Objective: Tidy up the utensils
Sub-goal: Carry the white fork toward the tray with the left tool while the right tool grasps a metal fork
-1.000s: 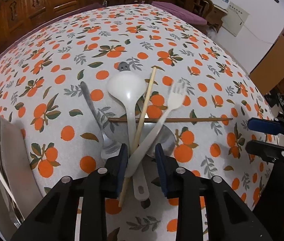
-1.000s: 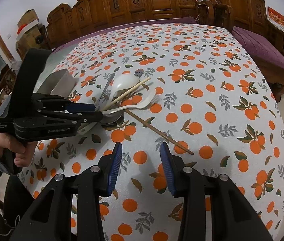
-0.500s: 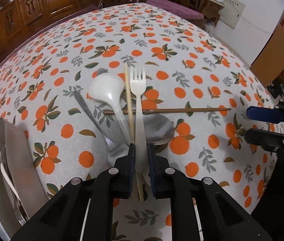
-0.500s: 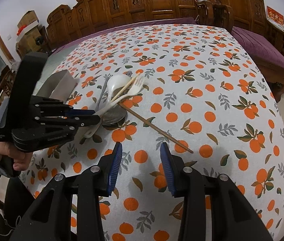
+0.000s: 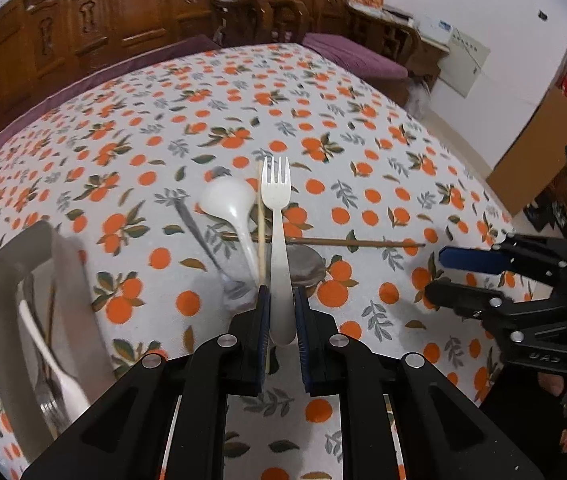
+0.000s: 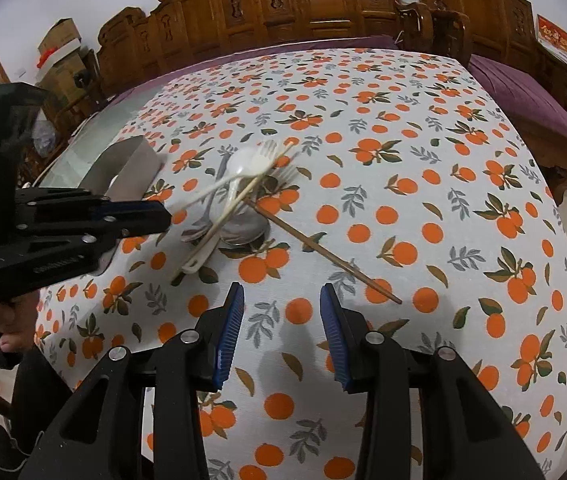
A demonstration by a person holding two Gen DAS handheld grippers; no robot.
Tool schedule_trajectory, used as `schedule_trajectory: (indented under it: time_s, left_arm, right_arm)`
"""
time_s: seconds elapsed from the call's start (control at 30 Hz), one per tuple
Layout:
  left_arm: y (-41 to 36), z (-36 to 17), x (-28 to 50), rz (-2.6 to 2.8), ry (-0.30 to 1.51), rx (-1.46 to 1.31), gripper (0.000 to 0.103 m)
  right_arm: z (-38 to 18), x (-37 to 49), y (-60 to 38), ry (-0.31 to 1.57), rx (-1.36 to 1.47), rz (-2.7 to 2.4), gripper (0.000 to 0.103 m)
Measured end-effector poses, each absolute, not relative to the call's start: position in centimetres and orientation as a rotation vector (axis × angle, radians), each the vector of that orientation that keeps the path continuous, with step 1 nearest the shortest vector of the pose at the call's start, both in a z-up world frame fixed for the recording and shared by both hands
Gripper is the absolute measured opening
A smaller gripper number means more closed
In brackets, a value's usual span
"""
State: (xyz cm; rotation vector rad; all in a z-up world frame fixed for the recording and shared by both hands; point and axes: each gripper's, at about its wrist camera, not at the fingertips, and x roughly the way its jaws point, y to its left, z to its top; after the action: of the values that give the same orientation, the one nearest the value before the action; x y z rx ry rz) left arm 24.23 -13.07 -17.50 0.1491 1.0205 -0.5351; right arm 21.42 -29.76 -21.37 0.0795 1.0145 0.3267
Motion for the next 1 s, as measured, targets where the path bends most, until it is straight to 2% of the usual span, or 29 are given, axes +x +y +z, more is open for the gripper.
schedule_trajectory:
  time_s: [0.57, 1.0]
  left_arm:
    - [-6.0, -13.5, 22.5, -0.439, 0.927, 0.053, 0.011]
    - [-2.0, -13.4, 21.9, -0.386, 0.918, 0.008, 0.011]
  right_arm:
    - [-21.3, 24.9, -21.9, 1.0, 0.05, 0.463, 0.042]
    - [-25.5, 28.5, -16.0, 1.063, -0.17, 0.502, 0.042]
